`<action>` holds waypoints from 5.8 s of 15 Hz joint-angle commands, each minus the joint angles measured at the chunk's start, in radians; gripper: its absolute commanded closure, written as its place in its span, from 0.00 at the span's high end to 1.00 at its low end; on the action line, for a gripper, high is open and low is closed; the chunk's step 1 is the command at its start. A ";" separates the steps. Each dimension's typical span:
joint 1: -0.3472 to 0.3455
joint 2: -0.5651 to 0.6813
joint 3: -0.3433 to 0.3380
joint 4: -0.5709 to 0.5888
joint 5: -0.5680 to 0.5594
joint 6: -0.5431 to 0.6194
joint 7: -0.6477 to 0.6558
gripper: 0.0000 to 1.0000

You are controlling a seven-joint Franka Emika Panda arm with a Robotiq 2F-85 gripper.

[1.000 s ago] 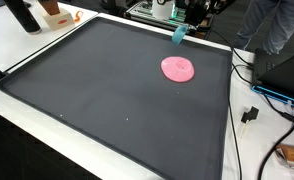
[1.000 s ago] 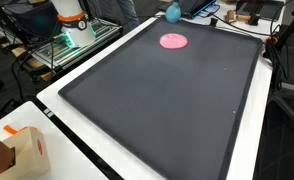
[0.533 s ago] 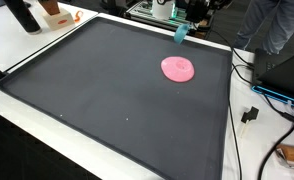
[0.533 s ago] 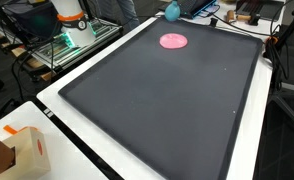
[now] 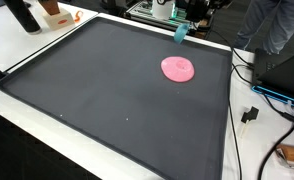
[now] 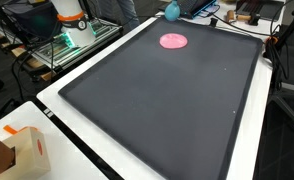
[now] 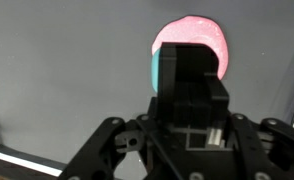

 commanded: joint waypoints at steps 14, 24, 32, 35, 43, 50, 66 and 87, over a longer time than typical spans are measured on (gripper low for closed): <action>-0.128 0.006 -0.021 -0.096 0.567 0.295 -0.541 0.26; -0.189 0.022 -0.048 -0.135 0.911 0.247 -0.887 0.26; -0.231 0.040 -0.074 -0.190 1.122 0.231 -1.173 0.26; -0.245 0.049 -0.082 -0.209 1.181 0.223 -1.264 0.26; -0.273 0.080 -0.108 -0.230 1.321 0.183 -1.486 0.26; -0.292 0.130 -0.126 -0.239 1.414 0.136 -1.649 0.26; -0.302 0.213 -0.137 -0.239 1.504 0.122 -1.841 0.26; -0.269 0.163 -0.138 -0.239 1.445 0.193 -1.654 0.26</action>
